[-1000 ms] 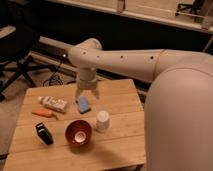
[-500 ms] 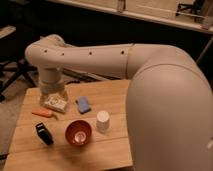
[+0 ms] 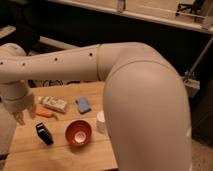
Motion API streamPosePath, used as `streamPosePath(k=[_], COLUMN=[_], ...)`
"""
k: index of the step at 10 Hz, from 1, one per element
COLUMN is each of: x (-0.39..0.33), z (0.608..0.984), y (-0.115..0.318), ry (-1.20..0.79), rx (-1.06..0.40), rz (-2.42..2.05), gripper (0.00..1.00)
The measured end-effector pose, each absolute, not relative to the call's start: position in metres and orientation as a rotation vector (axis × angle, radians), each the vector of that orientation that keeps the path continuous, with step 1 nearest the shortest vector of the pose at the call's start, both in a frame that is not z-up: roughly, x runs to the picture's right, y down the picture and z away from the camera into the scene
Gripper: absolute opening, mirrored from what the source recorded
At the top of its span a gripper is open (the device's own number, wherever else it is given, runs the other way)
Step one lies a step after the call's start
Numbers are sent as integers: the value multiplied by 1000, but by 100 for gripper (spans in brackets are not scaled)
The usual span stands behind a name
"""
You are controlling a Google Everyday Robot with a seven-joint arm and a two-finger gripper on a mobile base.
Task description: Knock the eraser over
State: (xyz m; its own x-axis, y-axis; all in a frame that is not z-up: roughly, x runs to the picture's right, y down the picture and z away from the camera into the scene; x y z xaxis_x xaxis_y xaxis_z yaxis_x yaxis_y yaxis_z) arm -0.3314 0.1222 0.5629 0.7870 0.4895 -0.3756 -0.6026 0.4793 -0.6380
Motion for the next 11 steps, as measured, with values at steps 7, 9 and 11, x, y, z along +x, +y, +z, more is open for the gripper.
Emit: streamPosePath(k=[7, 9, 11], x=[-379, -344, -298], z=[641, 695, 745], y=[216, 238, 236], ry=[145, 222, 318], rx=[-991, -949, -875], rz=[499, 473, 534], gripper=[0, 0, 0])
